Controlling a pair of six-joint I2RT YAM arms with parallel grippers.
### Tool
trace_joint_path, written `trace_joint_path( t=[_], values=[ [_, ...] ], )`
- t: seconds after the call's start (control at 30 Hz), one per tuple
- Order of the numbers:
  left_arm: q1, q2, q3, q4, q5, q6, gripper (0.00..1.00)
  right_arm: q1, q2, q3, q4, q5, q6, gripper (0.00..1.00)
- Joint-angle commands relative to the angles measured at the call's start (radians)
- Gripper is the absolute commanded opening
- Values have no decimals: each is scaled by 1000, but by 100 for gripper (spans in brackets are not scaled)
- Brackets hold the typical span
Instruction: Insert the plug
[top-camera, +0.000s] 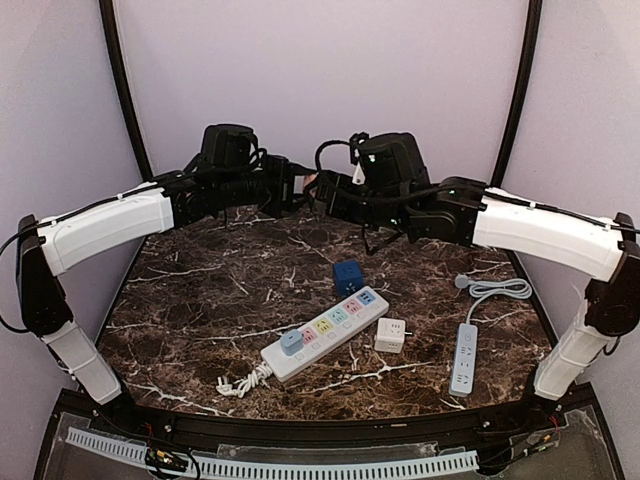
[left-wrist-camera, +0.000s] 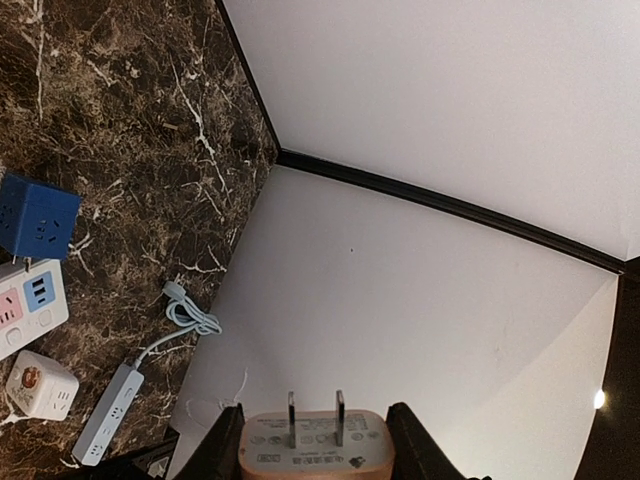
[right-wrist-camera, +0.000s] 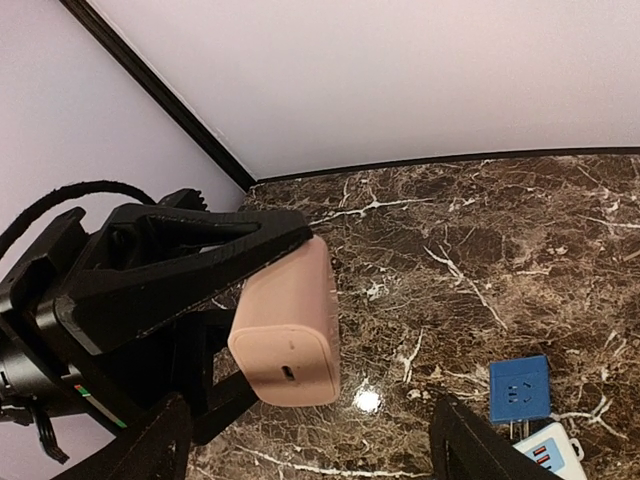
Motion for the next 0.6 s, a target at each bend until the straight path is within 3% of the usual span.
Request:
trace_joint_path(
  t=[0.0,0.57],
  values=[
    [3,-27,-20,27,-2,-18,1,-7,32,37,29,26,19,80],
    [2,-2,-13,53,15,-37,1,-54,114,91,75,51,-29,57]
  ],
)
